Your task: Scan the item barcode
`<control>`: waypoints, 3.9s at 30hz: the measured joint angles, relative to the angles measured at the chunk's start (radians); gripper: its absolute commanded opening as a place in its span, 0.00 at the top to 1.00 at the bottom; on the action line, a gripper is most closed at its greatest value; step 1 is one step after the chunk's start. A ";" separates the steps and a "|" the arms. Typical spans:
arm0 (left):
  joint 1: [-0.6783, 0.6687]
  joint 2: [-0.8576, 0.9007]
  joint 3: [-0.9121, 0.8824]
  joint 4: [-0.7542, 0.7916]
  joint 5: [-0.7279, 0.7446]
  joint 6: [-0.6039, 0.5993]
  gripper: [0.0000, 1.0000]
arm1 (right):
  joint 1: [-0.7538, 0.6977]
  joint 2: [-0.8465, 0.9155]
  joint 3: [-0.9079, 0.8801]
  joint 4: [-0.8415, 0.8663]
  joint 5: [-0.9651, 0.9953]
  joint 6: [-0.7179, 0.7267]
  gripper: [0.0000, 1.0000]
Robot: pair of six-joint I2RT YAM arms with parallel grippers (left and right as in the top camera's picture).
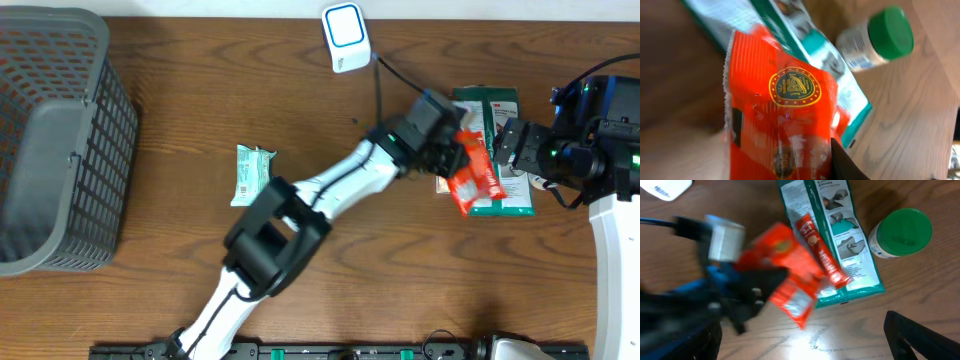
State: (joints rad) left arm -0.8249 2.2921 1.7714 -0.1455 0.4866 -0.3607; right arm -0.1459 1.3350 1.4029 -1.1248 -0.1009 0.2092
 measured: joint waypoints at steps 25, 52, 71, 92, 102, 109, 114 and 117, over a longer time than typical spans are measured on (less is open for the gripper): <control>0.197 -0.468 0.005 -0.612 -0.364 0.005 0.37 | 0.049 0.005 0.000 -0.023 -0.148 -0.069 0.76; 0.626 -0.497 -0.349 -0.819 -0.486 0.029 0.37 | 0.381 0.632 0.000 0.070 0.095 -0.091 0.96; 0.625 -0.496 -0.459 -0.659 -0.505 0.047 0.37 | 0.305 0.639 0.138 0.063 -0.070 -0.105 0.76; 0.625 -0.494 -0.498 -0.613 -0.577 0.047 0.37 | 0.391 0.639 -0.128 -0.023 0.071 0.013 0.89; 0.625 -0.493 -0.559 -0.539 -0.584 0.047 0.37 | 0.328 0.639 -0.100 0.023 -0.018 -0.032 0.77; 0.625 -0.462 -0.606 -0.502 -0.549 0.047 0.43 | 0.332 0.639 -0.098 0.093 -0.221 -0.077 0.76; 0.625 -0.442 -0.606 -0.489 -0.484 0.047 0.43 | 0.349 0.639 -0.097 0.111 -0.262 -0.086 0.75; 0.625 -0.429 -0.606 -0.479 -0.459 0.047 0.43 | 0.347 0.639 -0.097 0.114 -0.270 -0.088 0.76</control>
State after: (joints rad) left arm -0.1997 1.8629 1.1656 -0.6243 0.0280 -0.3141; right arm 0.2012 1.9739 1.3064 -1.0111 -0.3714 0.1211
